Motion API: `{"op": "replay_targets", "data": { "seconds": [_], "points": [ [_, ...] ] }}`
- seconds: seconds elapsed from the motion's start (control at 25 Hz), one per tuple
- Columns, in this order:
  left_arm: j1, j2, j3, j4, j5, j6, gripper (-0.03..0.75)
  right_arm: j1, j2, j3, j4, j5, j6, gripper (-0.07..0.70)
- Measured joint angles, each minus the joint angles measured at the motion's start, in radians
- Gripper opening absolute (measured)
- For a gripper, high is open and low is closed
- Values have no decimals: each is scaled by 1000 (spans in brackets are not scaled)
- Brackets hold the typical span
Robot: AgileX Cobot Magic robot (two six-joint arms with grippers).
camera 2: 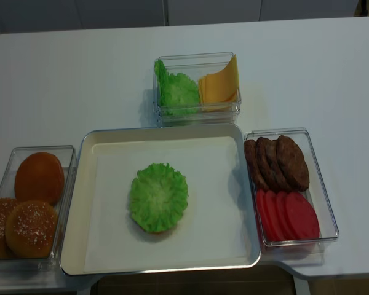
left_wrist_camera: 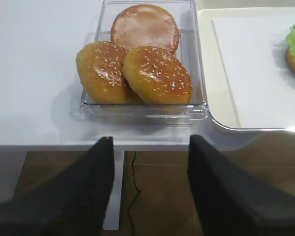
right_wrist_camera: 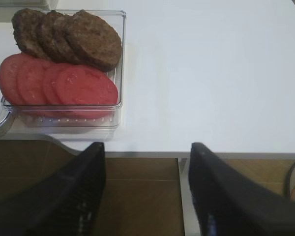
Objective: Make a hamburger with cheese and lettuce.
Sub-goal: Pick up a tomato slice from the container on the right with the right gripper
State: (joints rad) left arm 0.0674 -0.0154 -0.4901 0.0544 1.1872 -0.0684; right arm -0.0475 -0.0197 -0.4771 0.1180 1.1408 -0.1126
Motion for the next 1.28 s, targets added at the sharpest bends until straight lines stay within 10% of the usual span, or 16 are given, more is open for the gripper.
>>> {"op": "replay_targets", "data": {
  "seconds": [1.28],
  "points": [
    [0, 0, 0, 0, 0, 0, 362, 0, 0, 0, 0, 0, -8, 407]
  ]
}}
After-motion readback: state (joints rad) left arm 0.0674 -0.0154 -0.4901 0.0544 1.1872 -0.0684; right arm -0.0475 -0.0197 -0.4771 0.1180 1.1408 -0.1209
